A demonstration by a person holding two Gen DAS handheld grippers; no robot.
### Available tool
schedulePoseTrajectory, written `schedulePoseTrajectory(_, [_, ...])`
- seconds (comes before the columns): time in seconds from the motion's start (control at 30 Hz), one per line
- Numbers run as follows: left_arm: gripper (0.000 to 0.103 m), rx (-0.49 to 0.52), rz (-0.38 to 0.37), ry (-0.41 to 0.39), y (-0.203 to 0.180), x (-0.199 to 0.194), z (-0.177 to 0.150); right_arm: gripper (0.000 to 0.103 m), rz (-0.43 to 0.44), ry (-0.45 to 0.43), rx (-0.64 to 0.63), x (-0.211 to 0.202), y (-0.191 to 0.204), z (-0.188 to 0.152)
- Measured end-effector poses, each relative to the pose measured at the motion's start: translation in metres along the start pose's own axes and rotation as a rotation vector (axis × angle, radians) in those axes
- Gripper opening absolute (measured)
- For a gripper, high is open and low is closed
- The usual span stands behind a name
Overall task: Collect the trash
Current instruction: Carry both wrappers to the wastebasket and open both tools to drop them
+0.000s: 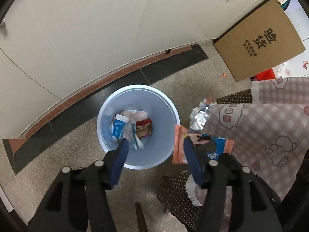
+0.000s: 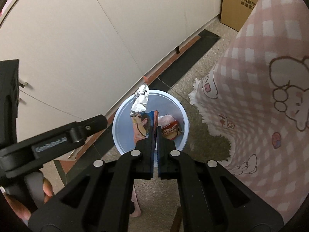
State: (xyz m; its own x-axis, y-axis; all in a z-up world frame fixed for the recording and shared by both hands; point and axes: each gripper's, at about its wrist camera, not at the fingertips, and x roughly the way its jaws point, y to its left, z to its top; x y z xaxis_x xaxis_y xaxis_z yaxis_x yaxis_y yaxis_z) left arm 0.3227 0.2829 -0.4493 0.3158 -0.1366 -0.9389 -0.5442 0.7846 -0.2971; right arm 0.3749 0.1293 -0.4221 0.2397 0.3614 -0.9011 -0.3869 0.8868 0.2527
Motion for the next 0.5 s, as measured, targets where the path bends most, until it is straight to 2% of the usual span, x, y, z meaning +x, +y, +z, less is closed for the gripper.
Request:
schedulePoseTrajectory(0.23, [0.059,-0.021,0.023,0.010,0.011,0.003,-0.005,0.003,0.007,0.003,-0.001,0.007,0.004,0.001])
schedulePoseTrajectory(0.5, [0.059,-0.052,0.045,-0.030,0.026,-0.016,-0.006,0.003,0.048,-0.008,0.001,0.015,0.014,0.007])
